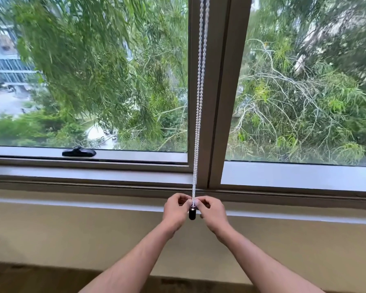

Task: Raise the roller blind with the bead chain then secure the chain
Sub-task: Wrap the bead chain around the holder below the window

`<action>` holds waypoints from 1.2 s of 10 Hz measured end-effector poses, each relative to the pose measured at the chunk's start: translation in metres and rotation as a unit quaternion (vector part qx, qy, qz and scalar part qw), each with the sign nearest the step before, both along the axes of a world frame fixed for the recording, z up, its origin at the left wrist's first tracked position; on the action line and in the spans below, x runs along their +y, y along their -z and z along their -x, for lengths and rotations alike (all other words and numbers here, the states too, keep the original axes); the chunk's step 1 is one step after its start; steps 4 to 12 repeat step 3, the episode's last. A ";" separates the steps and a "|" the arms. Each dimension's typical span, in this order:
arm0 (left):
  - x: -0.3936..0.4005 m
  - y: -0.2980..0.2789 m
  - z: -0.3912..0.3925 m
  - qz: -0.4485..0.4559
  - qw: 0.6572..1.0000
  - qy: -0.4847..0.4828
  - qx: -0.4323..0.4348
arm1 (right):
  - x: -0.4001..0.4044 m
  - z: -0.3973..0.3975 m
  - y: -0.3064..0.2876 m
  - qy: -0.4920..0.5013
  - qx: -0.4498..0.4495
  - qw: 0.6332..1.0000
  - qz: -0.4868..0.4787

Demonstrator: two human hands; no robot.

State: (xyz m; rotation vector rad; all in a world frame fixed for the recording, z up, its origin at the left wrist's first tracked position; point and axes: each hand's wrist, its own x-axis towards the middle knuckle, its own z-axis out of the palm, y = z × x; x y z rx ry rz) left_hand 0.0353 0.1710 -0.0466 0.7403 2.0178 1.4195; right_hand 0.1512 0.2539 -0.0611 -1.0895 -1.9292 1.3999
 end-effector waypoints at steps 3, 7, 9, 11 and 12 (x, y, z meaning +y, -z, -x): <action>0.002 0.006 -0.014 -0.007 1.000 -0.028 0.006 | 0.011 -0.010 -0.005 -0.026 -0.015 0.999 -0.021; 0.002 0.006 -0.014 -0.007 1.000 -0.028 0.006 | 0.011 -0.010 -0.005 -0.026 -0.015 0.999 -0.021; 0.002 0.006 -0.014 -0.007 1.000 -0.028 0.006 | 0.011 -0.010 -0.005 -0.026 -0.015 0.999 -0.021; 0.002 0.006 -0.014 -0.007 1.000 -0.028 0.006 | 0.011 -0.010 -0.005 -0.026 -0.015 0.999 -0.021; 0.002 0.006 -0.014 -0.007 1.000 -0.028 0.006 | 0.011 -0.010 -0.005 -0.026 -0.015 0.999 -0.021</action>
